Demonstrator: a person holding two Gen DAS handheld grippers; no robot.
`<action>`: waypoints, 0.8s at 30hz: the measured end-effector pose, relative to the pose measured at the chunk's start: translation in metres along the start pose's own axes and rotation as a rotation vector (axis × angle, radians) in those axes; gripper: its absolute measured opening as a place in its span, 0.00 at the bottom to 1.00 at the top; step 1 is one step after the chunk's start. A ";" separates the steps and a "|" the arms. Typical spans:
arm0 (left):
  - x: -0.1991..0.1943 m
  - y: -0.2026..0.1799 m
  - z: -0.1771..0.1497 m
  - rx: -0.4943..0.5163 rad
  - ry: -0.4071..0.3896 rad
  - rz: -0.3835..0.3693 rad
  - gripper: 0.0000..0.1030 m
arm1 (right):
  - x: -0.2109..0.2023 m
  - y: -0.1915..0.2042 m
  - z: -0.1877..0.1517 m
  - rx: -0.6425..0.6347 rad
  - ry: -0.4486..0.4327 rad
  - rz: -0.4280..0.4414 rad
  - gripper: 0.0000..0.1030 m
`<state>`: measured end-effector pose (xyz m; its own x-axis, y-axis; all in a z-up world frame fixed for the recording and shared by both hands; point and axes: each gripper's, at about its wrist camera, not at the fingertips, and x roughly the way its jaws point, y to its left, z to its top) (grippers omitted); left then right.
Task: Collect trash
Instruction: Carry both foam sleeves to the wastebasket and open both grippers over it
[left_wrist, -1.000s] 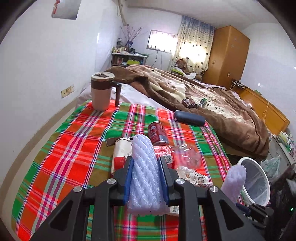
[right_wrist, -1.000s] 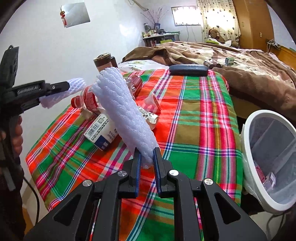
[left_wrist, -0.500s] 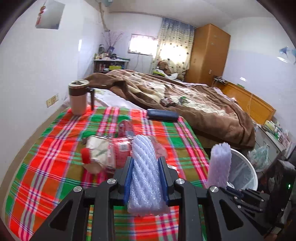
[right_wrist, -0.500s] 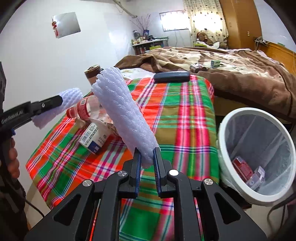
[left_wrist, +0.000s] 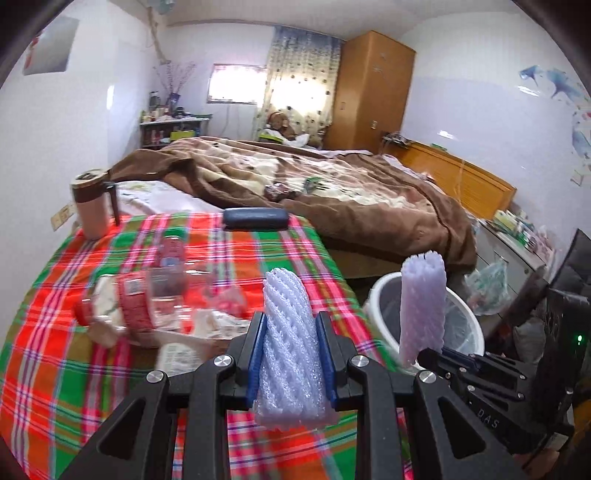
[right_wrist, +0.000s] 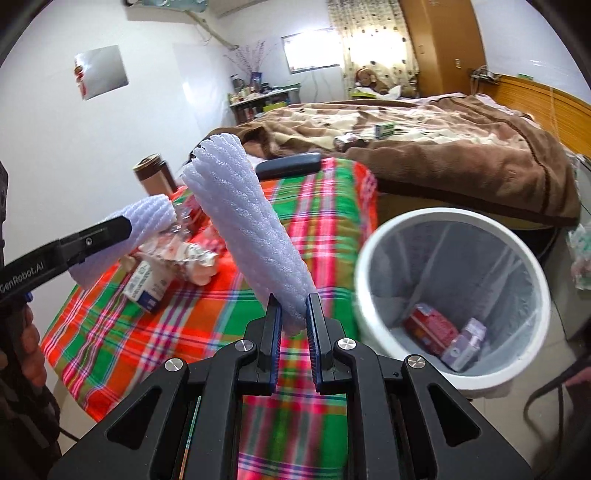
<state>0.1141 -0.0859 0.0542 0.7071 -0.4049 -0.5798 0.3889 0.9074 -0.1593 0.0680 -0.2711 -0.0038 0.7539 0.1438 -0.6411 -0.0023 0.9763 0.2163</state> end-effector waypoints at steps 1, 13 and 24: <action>0.003 -0.007 0.000 0.008 0.004 -0.009 0.27 | -0.002 -0.005 0.000 0.007 -0.003 -0.011 0.13; 0.047 -0.084 0.000 0.130 0.053 -0.118 0.27 | -0.011 -0.059 -0.004 0.107 -0.003 -0.134 0.13; 0.077 -0.140 -0.004 0.211 0.083 -0.177 0.27 | -0.007 -0.091 -0.003 0.166 0.042 -0.263 0.13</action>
<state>0.1120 -0.2439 0.0291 0.5701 -0.5361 -0.6226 0.6222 0.7766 -0.0990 0.0611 -0.3607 -0.0218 0.6868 -0.1000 -0.7199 0.2990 0.9417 0.1545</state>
